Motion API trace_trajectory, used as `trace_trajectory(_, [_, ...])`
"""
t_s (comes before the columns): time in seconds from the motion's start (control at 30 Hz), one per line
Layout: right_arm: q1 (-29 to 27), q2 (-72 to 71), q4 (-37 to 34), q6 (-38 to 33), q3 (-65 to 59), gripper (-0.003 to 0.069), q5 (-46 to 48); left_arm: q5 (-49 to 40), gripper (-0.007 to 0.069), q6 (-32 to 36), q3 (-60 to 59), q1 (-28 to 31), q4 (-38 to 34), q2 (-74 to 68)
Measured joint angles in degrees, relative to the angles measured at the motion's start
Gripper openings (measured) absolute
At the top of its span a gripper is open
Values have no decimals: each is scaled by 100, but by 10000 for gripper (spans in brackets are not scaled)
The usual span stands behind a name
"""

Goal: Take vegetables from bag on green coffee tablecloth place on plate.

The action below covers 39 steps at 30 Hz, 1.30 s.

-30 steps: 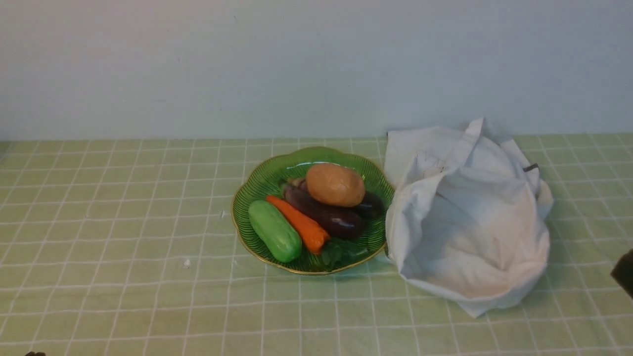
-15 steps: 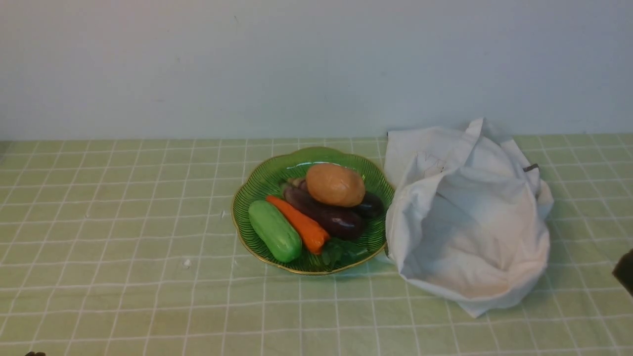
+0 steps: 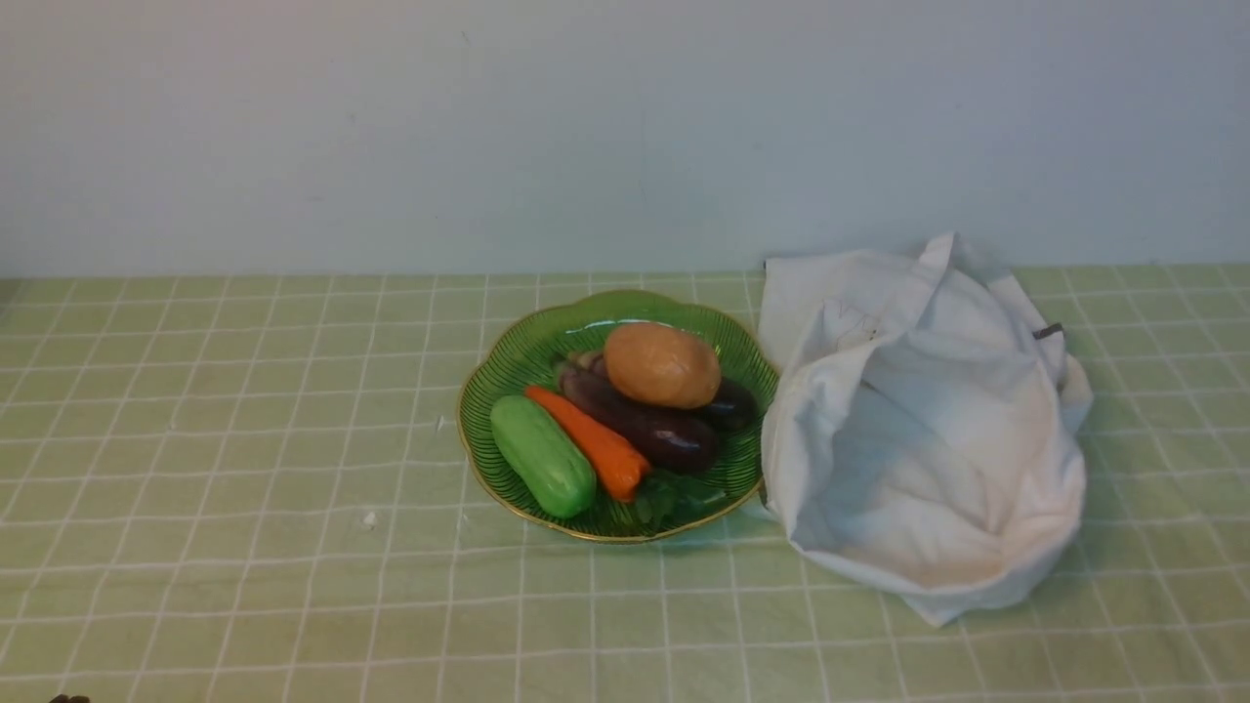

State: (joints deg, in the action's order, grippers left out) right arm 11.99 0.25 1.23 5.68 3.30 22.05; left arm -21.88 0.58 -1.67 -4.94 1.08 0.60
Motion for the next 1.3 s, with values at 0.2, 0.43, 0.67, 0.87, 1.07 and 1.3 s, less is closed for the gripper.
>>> trace_trajectory(0.2, [-542, -89, -123, -5, -423, -17, 161, 0, -8, 0, 0, 0, 0, 0])
trace_trajectory(0.43, [-634, -89, -123, -26, -425, -17, 132, 0, -8, 0, 0, 0, 0, 0])
trace_trajectory(0.67, [-639, -89, -123, -70, -430, -17, 120, 0, -8, 0, 0, 0, 0, 0])
trace_trajectory(0.87, [-639, -89, -123, -70, -430, -17, 115, 0, -8, 0, 0, 0, 0, 0])
trace_trajectory(1.07, [-639, -89, -123, -70, -430, -17, 115, 0, -8, 0, 0, 0, 0, 0])
trace_trajectory(1.3, [-639, -89, -123, 29, -430, -17, 115, 0, -8, 0, 0, 0, 0, 0])
